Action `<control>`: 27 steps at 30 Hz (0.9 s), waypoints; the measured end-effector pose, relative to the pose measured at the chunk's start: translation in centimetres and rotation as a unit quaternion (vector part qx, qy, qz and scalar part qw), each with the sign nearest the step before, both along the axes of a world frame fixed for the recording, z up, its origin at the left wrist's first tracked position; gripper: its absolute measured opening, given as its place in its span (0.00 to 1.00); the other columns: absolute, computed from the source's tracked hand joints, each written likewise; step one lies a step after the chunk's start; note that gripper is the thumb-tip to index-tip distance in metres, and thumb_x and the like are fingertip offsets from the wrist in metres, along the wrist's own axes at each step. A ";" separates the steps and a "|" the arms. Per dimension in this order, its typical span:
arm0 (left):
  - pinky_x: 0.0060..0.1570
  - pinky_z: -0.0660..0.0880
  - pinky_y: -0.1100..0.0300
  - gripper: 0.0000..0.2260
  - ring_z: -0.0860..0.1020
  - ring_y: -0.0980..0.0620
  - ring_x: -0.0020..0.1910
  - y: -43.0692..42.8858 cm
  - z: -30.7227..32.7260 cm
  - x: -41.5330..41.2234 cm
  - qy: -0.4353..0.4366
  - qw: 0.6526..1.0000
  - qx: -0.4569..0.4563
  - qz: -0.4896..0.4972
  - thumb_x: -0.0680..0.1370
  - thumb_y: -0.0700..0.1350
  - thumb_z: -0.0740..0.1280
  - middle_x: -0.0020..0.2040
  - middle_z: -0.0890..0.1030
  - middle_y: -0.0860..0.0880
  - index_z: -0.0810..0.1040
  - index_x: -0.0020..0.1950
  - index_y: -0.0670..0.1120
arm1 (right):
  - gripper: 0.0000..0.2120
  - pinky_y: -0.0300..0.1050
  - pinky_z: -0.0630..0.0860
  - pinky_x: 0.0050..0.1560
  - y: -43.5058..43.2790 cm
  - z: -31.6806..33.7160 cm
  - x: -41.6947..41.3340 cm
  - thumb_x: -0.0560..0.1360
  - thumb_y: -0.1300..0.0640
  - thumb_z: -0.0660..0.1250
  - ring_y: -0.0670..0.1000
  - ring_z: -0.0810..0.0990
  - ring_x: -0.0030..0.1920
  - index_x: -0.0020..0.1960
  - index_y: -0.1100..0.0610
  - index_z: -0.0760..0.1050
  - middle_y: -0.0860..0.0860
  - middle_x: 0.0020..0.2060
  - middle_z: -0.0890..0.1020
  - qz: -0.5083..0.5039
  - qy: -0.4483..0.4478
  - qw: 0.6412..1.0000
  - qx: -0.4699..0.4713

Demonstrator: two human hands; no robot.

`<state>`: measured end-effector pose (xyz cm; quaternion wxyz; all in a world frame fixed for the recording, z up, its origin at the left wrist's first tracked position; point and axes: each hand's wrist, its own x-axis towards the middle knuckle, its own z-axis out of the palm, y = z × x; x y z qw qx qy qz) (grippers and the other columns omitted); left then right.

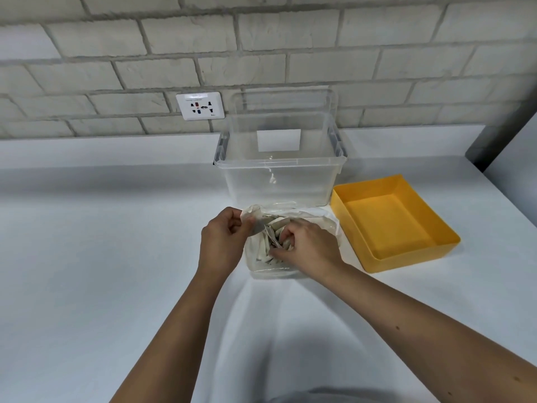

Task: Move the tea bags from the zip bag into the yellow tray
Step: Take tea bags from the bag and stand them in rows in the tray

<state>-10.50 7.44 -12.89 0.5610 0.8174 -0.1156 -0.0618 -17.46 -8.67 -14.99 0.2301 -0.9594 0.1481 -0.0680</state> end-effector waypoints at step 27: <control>0.52 0.83 0.49 0.12 0.85 0.43 0.47 -1.8 0.6 -1.6 0.176 0.971 -0.088 -0.137 0.83 0.47 0.63 0.50 0.85 0.39 0.84 0.54 0.44 | 0.11 0.38 0.79 0.40 -3.7 7.2 0.7 0.70 0.61 0.76 0.46 0.80 0.35 0.51 0.55 0.80 0.53 0.40 0.82 0.133 -0.028 0.977 0.165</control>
